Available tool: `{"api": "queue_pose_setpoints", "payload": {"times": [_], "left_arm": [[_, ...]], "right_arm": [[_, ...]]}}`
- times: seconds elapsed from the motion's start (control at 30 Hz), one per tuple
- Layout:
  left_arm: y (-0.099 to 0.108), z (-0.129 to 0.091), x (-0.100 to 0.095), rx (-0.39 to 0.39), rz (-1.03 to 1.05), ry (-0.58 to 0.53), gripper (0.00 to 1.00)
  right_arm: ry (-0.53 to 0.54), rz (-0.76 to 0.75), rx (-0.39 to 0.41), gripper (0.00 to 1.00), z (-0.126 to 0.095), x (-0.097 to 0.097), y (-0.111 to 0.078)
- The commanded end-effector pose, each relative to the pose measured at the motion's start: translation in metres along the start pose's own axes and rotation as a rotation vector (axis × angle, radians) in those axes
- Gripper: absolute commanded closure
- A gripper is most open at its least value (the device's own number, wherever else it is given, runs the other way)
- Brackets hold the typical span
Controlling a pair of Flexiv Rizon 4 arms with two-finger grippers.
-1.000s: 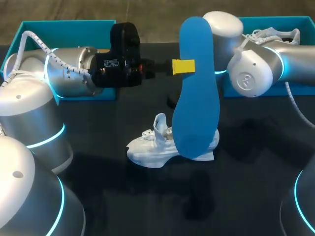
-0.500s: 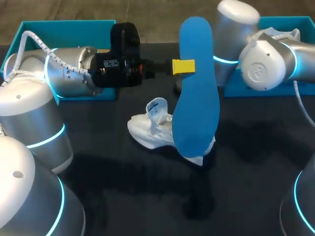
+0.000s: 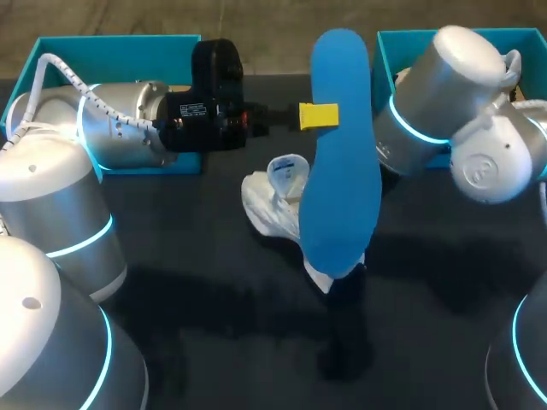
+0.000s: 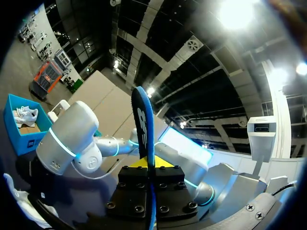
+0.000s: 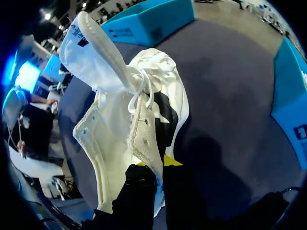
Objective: Take the shoe out of the shoebox, open the shoe tongue, remove and reinsert the insole, then place the shoe into the shoebox
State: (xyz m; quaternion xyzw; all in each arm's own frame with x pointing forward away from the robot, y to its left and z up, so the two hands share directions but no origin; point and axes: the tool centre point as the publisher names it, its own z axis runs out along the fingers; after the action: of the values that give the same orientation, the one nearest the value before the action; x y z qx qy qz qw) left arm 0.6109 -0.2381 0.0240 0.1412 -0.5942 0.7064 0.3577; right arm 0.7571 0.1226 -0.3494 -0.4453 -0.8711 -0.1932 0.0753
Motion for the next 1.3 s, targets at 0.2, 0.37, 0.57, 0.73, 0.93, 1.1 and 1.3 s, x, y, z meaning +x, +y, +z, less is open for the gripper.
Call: {"api": "queue_pose_setpoints", "payload": {"times": [0.2,0.37,0.57,0.73,0.93,1.1,1.3], "left_arm": [[0.000,0.001,-0.001,0.001,0.000,0.002,1.00],[0.000,0.001,-0.001,0.001,0.000,0.002,1.00],[0.000,0.001,-0.001,0.001,0.000,0.002,1.00],[0.000,0.001,-0.001,0.001,0.000,0.002,1.00],[0.000,0.001,-0.001,0.001,0.000,0.002,1.00],[0.000,0.001,-0.001,0.001,0.000,0.002,1.00],[0.000,0.001,-0.001,0.001,0.000,0.002,1.00]], "right_arm": [[0.004,0.046,-0.129,1.00,-0.001,0.000,-0.007],[-0.017,0.144,-0.135,1.00,-0.001,-0.005,-0.009],[-0.059,0.307,-0.190,1.00,-0.001,-0.008,-0.004],[-0.077,0.357,-0.197,1.00,0.005,-0.008,-0.001],[-0.089,0.375,-0.182,1.00,0.016,-0.001,0.001],[-0.084,0.398,-0.190,1.00,0.026,0.002,-0.003],[-0.088,0.417,-0.178,1.00,0.035,0.003,-0.008]]}}
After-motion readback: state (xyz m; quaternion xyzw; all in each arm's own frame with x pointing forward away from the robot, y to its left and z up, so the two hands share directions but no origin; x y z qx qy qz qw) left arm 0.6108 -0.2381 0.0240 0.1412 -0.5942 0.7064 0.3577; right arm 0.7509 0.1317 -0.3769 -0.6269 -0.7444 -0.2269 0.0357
